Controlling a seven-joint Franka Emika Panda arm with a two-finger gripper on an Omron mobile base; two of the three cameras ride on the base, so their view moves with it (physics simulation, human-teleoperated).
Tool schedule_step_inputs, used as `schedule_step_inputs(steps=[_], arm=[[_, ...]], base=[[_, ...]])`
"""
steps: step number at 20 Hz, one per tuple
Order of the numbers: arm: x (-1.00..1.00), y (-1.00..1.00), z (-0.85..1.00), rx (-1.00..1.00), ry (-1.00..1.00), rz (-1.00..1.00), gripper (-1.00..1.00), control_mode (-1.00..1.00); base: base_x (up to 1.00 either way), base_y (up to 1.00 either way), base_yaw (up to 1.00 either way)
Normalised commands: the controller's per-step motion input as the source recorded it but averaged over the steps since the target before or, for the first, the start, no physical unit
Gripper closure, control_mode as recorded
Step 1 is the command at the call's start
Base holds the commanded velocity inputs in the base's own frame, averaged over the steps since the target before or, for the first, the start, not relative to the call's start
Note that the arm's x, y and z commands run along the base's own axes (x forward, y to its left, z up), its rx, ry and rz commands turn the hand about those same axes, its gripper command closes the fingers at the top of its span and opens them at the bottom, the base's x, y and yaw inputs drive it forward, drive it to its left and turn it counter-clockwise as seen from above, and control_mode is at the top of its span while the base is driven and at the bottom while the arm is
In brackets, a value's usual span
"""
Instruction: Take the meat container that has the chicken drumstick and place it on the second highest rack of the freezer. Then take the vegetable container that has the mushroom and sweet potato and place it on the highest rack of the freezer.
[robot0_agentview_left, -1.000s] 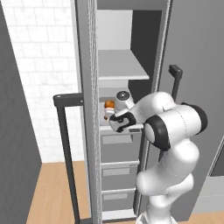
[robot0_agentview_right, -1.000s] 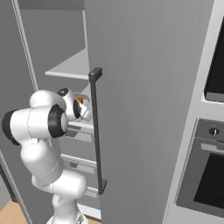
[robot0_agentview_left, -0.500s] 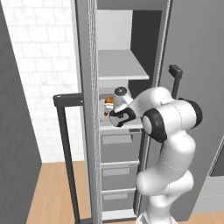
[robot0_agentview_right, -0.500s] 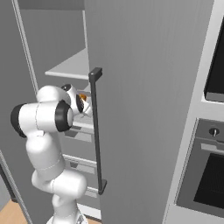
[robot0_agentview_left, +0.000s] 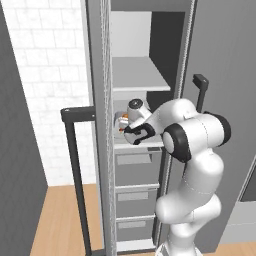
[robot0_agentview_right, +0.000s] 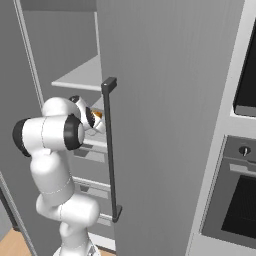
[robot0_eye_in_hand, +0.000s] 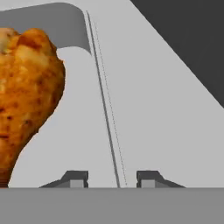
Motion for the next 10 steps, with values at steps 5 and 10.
schedule_step_inputs(steps=[5, 10], arm=[[-0.03, 0.0, 0.0, 0.0, -0.01, 0.0, -1.0, -1.0], [-0.8, 0.0, 0.2, 0.0, -0.18, 0.0, -1.0, -1.0]], base=[[0.0, 0.0, 0.0], [0.0, 0.0, 0.0]])
